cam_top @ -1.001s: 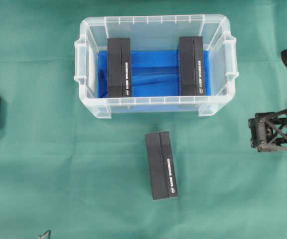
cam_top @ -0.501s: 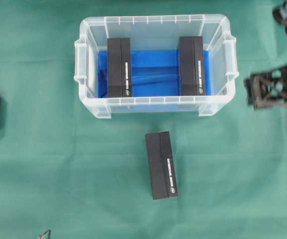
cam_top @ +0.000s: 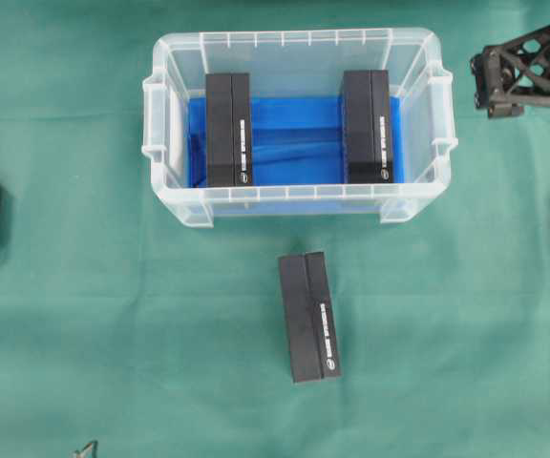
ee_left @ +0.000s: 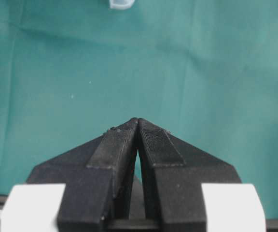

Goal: Take the box out of the case with the right arm.
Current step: 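Raise the right gripper away to the right side, then move the right gripper over the case toward the left black box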

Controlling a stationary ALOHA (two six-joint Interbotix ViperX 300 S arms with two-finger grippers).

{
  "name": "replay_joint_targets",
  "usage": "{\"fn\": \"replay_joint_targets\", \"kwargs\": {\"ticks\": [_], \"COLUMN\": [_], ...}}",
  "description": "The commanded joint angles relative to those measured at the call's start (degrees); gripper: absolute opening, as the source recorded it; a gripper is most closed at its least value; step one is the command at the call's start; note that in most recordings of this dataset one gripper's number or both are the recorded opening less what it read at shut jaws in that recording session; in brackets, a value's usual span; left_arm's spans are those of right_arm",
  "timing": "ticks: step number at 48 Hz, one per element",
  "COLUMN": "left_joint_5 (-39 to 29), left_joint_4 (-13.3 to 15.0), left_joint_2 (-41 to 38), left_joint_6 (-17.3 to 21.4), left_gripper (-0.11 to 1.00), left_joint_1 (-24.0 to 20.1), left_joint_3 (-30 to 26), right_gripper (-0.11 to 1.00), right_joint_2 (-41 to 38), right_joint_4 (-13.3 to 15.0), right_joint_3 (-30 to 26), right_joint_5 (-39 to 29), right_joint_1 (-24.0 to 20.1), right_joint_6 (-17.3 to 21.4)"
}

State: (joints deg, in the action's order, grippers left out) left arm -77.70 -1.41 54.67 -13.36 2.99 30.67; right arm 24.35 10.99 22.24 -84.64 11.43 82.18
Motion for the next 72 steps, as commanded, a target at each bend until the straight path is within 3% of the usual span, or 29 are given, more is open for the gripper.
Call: {"fn": "replay_joint_targets", "kwargs": {"ticks": [1, 40, 47, 59, 72], "left_joint_5": [0.35, 0.35, 0.35, 0.35, 0.35], "left_joint_4": [-0.18, -0.18, -0.18, -0.18, -0.18], "left_joint_2": [-0.44, -0.53, -0.53, -0.53, -0.53], "left_joint_6": [0.0, 0.0, -0.09, -0.44, -0.44], "left_gripper": [0.0, 0.0, 0.0, 0.0, 0.0], "left_joint_1": [0.09, 0.09, 0.09, 0.18, 0.09], "left_joint_3": [-0.79, -0.79, -0.79, -0.79, -0.79], "right_gripper": [0.89, 0.89, 0.89, 0.89, 0.89], "right_joint_2": [0.0, -0.09, -1.32, -8.88, -20.65], "right_joint_4": [-0.09, -0.18, -1.23, -1.85, -1.67], "right_joint_3": [-0.62, -0.7, -2.02, -8.88, -22.32], "right_joint_5": [0.53, 0.53, 2.72, 5.71, 6.15], "right_joint_1": [0.0, 0.0, 0.0, -0.88, -2.81], "right_joint_6": [-0.35, 0.0, 0.18, 0.09, -0.26]}}
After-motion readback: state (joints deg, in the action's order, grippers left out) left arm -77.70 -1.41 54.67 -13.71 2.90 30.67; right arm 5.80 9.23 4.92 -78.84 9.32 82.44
